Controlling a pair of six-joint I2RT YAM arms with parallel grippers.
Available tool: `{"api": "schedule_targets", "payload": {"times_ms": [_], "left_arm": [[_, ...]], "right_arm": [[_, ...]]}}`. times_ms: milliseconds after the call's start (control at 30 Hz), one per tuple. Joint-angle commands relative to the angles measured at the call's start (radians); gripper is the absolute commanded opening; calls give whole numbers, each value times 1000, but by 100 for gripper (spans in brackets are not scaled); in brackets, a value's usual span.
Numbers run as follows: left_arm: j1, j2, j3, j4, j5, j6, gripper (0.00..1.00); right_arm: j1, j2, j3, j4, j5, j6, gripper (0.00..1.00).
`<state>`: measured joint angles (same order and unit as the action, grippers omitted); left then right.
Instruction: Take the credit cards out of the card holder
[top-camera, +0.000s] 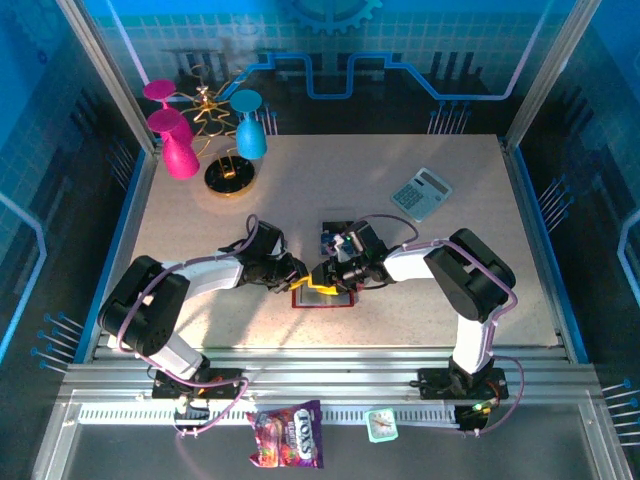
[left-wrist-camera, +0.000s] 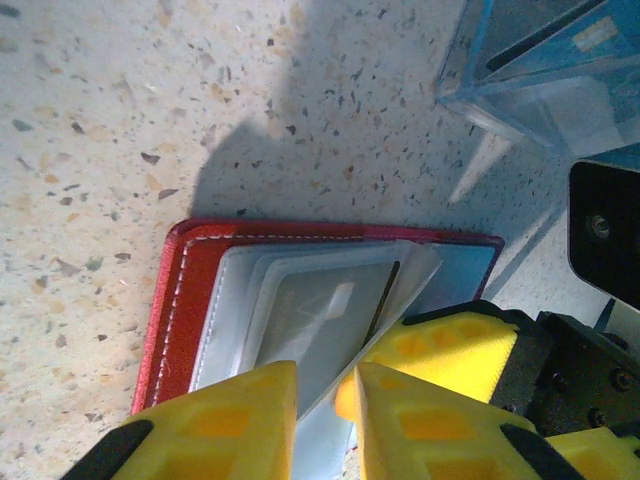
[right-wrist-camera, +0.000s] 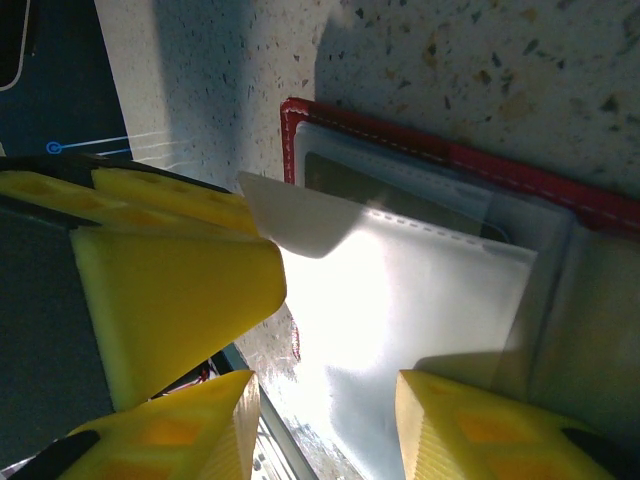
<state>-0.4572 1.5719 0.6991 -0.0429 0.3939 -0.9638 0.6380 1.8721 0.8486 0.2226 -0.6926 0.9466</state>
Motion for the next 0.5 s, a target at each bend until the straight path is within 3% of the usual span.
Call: {"api": "schedule_targets", "payload": {"times_ms": [0,167,467], "left_arm": [[-1,-2,11,20,48,0,22],[-1,-11,4,13,51,1,28],[-1,-6,-2,15,57,4,29]], "right_arm": [[-9,-5,-13,-28,3,7,42],[-9,-17,-12,-19,3,16,43],[-11,-102,-11,-42,15,19,45]]}}
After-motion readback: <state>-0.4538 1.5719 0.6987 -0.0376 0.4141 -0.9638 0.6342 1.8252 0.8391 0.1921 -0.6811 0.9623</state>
